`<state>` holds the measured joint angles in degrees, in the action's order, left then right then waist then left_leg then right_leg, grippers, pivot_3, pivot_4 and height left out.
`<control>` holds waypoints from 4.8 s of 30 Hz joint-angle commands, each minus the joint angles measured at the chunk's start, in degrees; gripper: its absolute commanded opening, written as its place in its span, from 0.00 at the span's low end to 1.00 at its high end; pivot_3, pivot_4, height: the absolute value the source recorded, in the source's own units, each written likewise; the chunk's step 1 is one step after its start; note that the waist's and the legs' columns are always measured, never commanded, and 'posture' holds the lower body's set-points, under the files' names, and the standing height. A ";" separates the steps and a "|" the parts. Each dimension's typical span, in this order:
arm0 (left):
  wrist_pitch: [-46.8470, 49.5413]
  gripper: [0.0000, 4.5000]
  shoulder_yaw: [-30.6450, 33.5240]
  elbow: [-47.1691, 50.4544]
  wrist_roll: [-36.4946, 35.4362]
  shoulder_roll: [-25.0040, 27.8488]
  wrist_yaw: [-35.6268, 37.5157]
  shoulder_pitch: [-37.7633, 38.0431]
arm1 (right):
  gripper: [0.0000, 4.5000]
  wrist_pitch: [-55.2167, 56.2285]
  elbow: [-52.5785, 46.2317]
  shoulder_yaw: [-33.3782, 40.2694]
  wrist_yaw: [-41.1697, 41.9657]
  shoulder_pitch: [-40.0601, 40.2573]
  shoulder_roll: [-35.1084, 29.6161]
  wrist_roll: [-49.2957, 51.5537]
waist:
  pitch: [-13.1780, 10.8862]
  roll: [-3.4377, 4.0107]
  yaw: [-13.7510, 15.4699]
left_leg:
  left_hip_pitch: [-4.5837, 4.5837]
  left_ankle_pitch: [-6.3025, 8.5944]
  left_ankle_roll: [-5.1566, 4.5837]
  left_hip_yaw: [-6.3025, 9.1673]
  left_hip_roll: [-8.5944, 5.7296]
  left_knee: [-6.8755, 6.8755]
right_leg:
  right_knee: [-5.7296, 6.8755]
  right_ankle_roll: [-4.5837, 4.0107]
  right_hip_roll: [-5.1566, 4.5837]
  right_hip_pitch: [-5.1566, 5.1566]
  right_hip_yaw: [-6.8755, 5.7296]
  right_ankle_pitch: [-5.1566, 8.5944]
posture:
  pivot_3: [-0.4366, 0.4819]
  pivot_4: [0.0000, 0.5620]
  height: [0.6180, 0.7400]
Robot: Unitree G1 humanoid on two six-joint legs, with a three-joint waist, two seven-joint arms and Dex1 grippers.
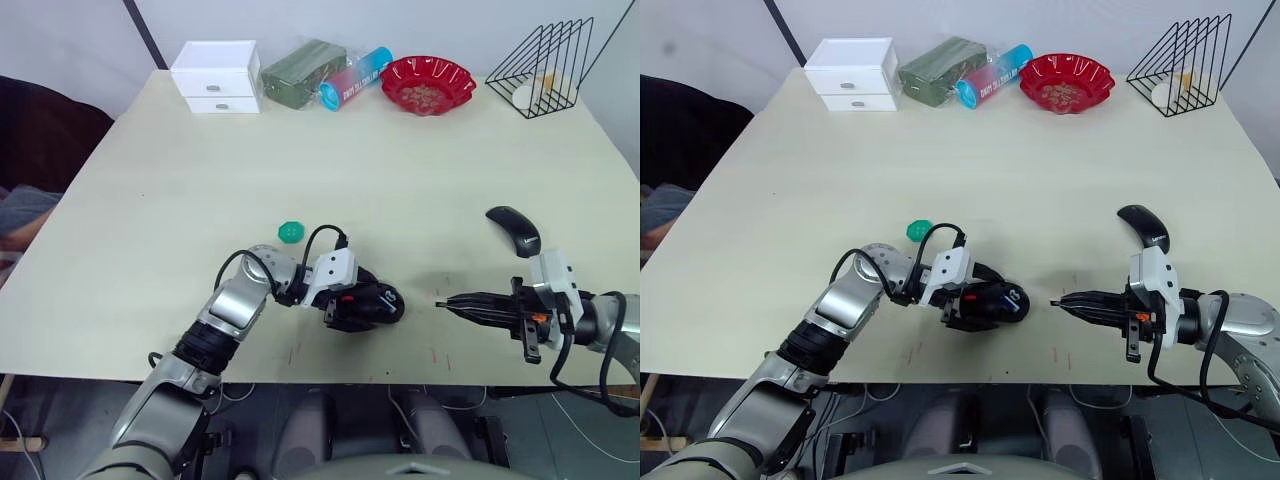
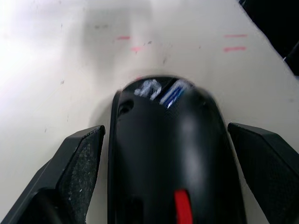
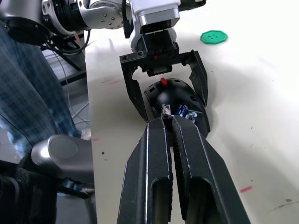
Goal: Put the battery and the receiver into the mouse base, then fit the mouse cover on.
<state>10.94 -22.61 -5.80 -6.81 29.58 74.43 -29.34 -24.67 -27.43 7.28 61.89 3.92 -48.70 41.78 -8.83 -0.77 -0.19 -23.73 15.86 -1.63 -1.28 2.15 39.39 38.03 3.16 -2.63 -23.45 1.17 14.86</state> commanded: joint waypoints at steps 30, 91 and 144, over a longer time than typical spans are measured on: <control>10.49 0.66 -3.34 9.31 3.47 -0.79 -7.47 2.81 | 0.00 -65.40 -3.32 -12.69 -32.64 -45.47 4.25 16.15 | 0.04 0.04 0.40 | -0.02 0.00 0.01 0.05 0.00 0.04 | 0.07 -0.02 -0.03 -0.01 -0.04 -0.01 | 0.48 0.27 1.00; 9.81 0.66 -6.09 7.75 4.63 -3.23 -10.77 5.20 | 0.00 -62.24 27.54 -51.76 -92.55 -72.33 4.78 67.40 | 0.10 0.07 0.98 | -0.13 0.01 -0.02 0.05 0.04 0.00 | -0.06 -0.01 -0.24 -0.01 -0.18 -0.01 | 0.48 0.27 1.00; 9.25 0.66 -6.05 6.43 5.05 -4.05 -10.74 4.60 | 0.26 -57.62 21.62 -51.59 -97.81 -71.66 1.04 71.10 | 0.16 0.07 1.06 | -0.16 0.02 -0.03 0.08 0.06 -0.04 | -0.13 -0.01 -0.35 0.00 -0.23 0.00 | 0.48 0.27 1.00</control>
<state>19.47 -25.59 2.52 -3.23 26.02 63.67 -25.93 -82.30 -4.62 -46.87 -36.57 -66.16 -46.34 112.07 -8.67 -0.70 0.87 -23.89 15.88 -1.66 -1.20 2.21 39.35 37.89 3.14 -2.98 -23.45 0.94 14.86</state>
